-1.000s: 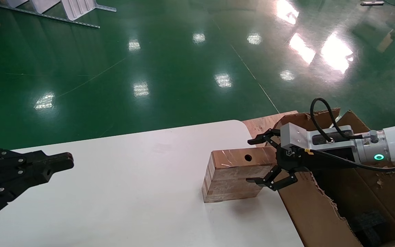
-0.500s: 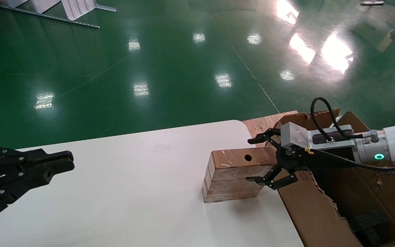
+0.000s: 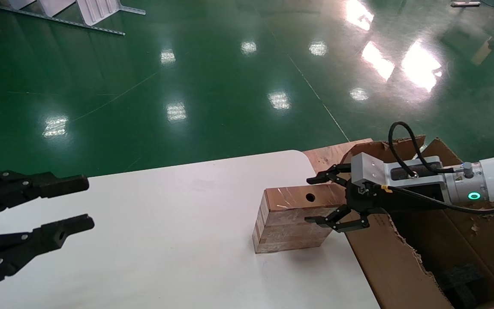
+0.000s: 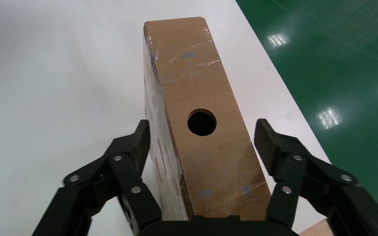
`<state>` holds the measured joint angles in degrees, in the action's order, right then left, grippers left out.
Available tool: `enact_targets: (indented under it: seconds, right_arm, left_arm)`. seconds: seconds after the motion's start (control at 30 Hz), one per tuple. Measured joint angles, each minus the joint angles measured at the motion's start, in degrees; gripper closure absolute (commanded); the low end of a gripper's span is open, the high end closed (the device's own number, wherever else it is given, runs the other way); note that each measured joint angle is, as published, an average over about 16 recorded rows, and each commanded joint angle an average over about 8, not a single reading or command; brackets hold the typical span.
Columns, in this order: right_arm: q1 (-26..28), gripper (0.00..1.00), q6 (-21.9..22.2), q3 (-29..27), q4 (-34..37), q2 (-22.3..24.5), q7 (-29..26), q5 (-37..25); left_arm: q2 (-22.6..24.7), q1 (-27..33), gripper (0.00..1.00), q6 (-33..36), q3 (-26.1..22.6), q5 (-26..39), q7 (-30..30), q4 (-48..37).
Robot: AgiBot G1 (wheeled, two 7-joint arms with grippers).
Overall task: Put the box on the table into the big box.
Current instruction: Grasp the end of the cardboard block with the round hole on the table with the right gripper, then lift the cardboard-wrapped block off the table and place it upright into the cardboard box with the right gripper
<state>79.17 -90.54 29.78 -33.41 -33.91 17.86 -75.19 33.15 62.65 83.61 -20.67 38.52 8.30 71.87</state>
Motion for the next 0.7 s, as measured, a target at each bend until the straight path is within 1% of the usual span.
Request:
enact_targets:
  seconds: [0.43, 0.57, 0.7]
  right_arm:
    - [-0.06, 1.0, 0.09, 0.02, -0.44, 0.2, -0.43, 0.7]
    - [0.08, 1.0, -0.08, 0.13, -1.7, 0.96, -1.58, 2.51]
    - [0.58, 1.0, -0.27, 0.22, -4.09, 2.81, -3.89, 5.96]
  left_arm:
    - [0.0, 0.0, 0.0, 0.0, 0.0, 0.0, 0.0, 0.0]
    - [0.0, 0.0, 0.0, 0.0, 0.0, 0.0, 0.0, 0.0]
    - [0.0, 0.0, 0.0, 0.0, 0.0, 0.0, 0.0, 0.0]
